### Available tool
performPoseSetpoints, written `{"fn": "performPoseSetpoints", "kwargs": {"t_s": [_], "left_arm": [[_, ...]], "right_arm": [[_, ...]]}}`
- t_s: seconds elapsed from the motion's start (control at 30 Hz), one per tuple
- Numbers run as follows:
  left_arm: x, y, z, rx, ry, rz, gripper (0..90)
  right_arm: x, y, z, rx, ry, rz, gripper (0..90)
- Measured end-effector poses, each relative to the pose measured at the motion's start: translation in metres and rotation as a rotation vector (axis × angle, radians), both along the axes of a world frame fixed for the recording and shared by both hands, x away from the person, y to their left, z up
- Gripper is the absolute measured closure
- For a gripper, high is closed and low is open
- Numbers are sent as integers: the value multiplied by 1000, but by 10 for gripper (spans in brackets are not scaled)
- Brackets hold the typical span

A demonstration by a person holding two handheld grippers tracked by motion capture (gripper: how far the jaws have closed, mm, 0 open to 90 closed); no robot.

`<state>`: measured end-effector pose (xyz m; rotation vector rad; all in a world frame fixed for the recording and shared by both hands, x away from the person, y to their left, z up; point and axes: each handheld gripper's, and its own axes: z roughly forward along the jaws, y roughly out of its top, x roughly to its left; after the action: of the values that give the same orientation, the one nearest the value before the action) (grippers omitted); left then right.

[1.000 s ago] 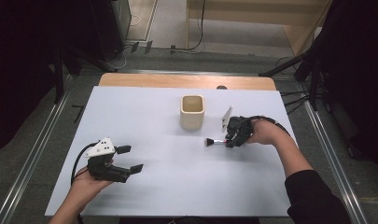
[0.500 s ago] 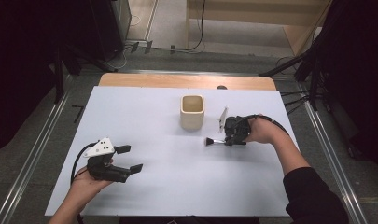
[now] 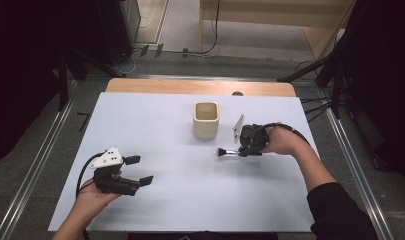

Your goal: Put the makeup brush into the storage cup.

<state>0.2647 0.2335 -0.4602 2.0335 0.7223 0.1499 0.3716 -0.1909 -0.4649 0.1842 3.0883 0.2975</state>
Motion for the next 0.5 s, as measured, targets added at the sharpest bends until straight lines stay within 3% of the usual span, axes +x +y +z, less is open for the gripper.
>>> {"fn": "performPoseSetpoints", "kwargs": {"t_s": [0.17, 0.27, 0.37, 0.5], "left_arm": [[0, 0, 0, -2, 4, -4, 140], [0, -2, 0, -1, 5, -10, 140], [0, -2, 0, 0, 5, -12, 140], [0, -1, 0, 3, 3, -9, 140]], "right_arm": [[-3, -3, 8, 14, 11, -24, 807], [-6, -7, 16, 20, 31, -71, 807], [-10, -6, 26, 57, 79, -138, 807], [-18, -6, 32, 96, 98, -158, 807]]}}
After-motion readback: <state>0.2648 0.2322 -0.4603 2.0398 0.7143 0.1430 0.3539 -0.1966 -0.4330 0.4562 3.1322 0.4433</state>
